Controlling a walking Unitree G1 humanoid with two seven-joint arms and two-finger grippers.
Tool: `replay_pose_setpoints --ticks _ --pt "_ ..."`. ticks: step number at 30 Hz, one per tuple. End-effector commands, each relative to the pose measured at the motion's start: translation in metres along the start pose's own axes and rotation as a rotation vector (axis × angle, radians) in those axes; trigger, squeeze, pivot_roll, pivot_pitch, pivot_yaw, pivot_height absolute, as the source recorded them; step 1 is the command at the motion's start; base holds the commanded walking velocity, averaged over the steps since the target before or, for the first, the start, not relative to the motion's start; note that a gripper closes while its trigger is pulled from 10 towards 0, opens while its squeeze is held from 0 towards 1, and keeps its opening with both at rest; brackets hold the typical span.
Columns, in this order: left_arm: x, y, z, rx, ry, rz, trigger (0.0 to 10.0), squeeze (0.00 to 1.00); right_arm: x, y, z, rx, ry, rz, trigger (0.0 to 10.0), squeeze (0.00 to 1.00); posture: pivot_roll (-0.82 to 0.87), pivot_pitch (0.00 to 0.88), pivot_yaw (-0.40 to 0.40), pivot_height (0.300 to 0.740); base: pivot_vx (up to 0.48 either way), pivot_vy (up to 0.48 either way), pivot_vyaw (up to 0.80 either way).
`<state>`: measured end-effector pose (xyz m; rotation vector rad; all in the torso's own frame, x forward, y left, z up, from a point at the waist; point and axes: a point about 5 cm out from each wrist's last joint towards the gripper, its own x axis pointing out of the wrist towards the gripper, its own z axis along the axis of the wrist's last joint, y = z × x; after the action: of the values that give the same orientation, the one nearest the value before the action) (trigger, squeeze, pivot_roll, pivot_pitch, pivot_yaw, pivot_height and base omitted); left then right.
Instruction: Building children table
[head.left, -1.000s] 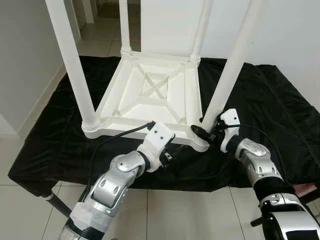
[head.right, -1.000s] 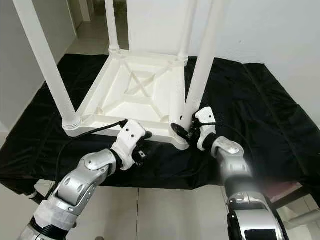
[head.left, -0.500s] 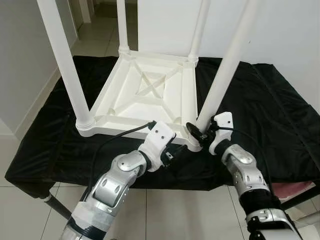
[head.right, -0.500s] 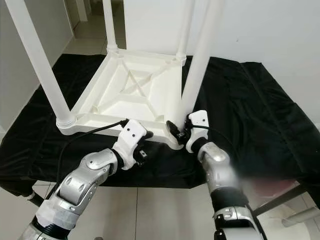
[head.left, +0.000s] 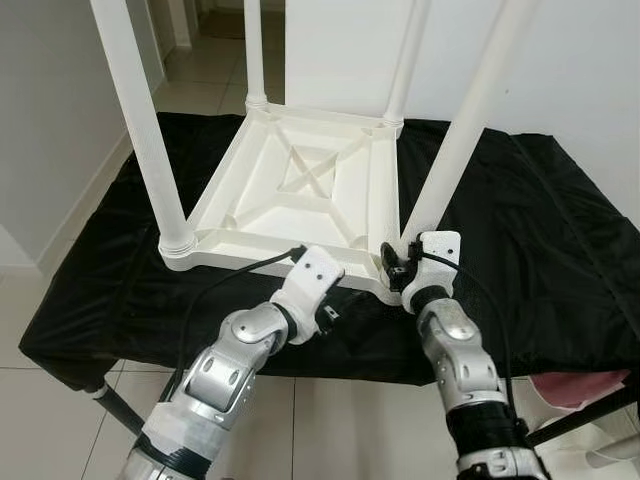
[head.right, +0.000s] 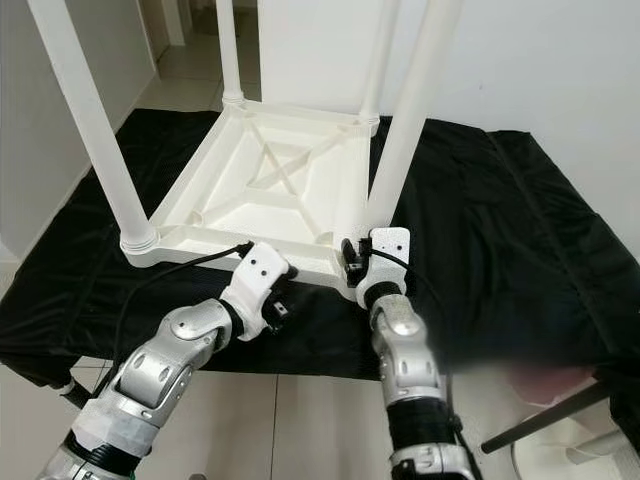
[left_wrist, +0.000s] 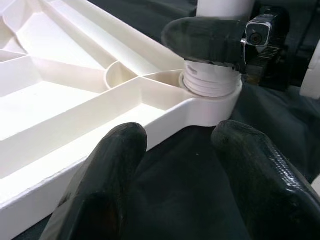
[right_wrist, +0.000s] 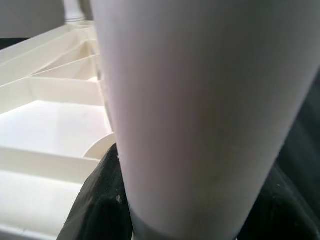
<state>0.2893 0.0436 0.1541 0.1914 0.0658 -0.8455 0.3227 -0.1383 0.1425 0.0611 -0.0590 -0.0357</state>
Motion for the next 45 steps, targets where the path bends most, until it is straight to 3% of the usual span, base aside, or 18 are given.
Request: replay_pose_setpoints --ticks 1,4,8,20,21,33,34,35,36,37,45 --pt "0.002 0.003 0.0 0.008 0.0 0.061 10.0 0.0 -0.005 -0.016 -0.005 0.022 0.027 -0.153 10.0 0.0 -0.01 0.022 -0.053 0.74 0.0 0.0 0.0" --pt "0.002 0.002 0.0 0.009 0.001 0.062 10.0 0.0 -0.008 -0.02 -0.007 0.02 0.038 -0.261 10.0 0.0 -0.01 0.023 -0.054 0.74 0.0 0.0 0.0" --pt "0.003 0.002 -0.001 0.009 0.002 0.064 10.0 0.0 -0.009 -0.018 -0.006 0.041 0.045 -0.294 10.0 0.0 -0.01 0.021 -0.054 0.74 0.0 0.0 0.0" --pt "0.002 0.004 -0.004 0.008 0.008 0.077 10.0 0.0 -0.009 -0.021 0.003 0.023 0.005 -0.252 10.0 0.0 -0.01 0.021 -0.057 0.74 0.0 0.0 0.0" --pt "0.002 0.003 -0.004 0.007 0.008 0.079 10.0 0.0 -0.008 -0.025 0.005 0.021 -0.01 -0.248 10.0 1.0 -0.01 0.029 -0.06 0.74 0.0 0.0 0.0" --pt "0.0 0.003 -0.006 0.009 0.013 0.088 10.0 0.0 -0.006 -0.037 0.01 0.023 -0.018 0.027 10.0 1.0 -0.01 0.038 -0.061 0.74 0.0 0.0 0.0" --pt "0.0 0.003 -0.006 0.01 0.013 0.088 10.0 0.0 -0.006 -0.037 0.01 0.014 -0.011 0.09 10.0 0.79 -0.02 0.043 -0.056 0.74 0.0 0.0 0.0" --pt "0.0 0.003 -0.006 0.01 0.013 0.088 10.0 0.0 -0.006 -0.037 0.01 0.014 -0.011 0.09 10.0 0.79 -0.02 0.043 -0.056 0.74 0.0 0.0 0.0" --pt "0.0 0.004 -0.006 0.011 0.013 0.088 10.0 0.0 -0.007 -0.038 0.01 0.0 -0.011 0.142 10.0 0.07 -0.02 0.043 -0.056 0.74 0.0 0.0 0.0" --pt "-0.001 0.004 -0.006 0.013 0.015 0.086 10.0 0.0 -0.005 -0.042 0.01 -0.024 -0.009 0.207 10.0 0.0 -0.02 0.047 -0.048 0.74 0.0 0.0 0.0" --pt "-0.001 0.004 -0.005 0.018 0.012 0.067 10.0 0.0 0.002 -0.058 0.015 -0.082 0.0 0.429 10.0 0.0 -0.03 0.049 -0.04 0.74 0.0 0.0 0.0"
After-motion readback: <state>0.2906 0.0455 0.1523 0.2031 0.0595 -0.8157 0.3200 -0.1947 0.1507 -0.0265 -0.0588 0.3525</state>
